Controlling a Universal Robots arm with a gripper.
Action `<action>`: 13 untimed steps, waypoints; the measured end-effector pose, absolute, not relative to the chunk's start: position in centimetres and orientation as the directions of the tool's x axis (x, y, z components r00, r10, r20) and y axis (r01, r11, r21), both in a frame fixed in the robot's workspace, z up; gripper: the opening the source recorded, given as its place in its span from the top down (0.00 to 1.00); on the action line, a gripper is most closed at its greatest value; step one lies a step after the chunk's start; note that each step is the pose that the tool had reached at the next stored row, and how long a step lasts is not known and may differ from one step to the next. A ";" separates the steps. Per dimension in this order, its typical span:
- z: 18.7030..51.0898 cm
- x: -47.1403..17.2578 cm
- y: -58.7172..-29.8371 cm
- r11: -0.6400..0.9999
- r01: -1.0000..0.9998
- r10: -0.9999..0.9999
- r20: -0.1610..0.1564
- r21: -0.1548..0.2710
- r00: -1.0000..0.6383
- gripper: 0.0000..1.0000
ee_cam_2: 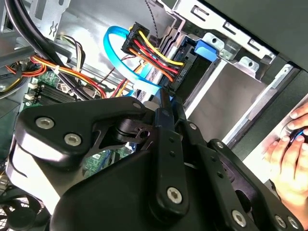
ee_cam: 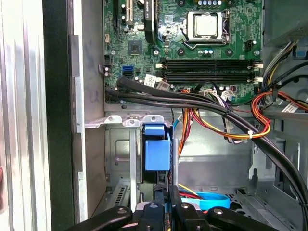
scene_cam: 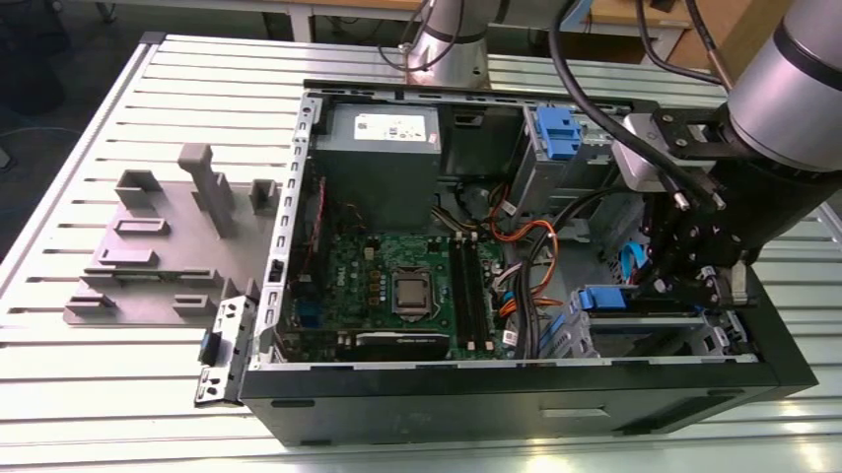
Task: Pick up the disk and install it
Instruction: 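Insert the second disk wire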
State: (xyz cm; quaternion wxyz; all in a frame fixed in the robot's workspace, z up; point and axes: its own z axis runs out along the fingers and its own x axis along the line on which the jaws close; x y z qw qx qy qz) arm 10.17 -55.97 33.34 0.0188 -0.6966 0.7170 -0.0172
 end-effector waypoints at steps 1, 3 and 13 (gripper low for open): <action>33.3 10.2 -56.0 0.030 -0.998 -1.000 -0.003 -0.050 -0.030 0.84; 33.2 10.2 -56.0 0.031 -0.998 -1.000 -0.003 -0.050 -0.031 0.84; 33.3 10.2 -56.0 0.031 -0.998 -1.000 -0.001 -0.050 -0.031 0.77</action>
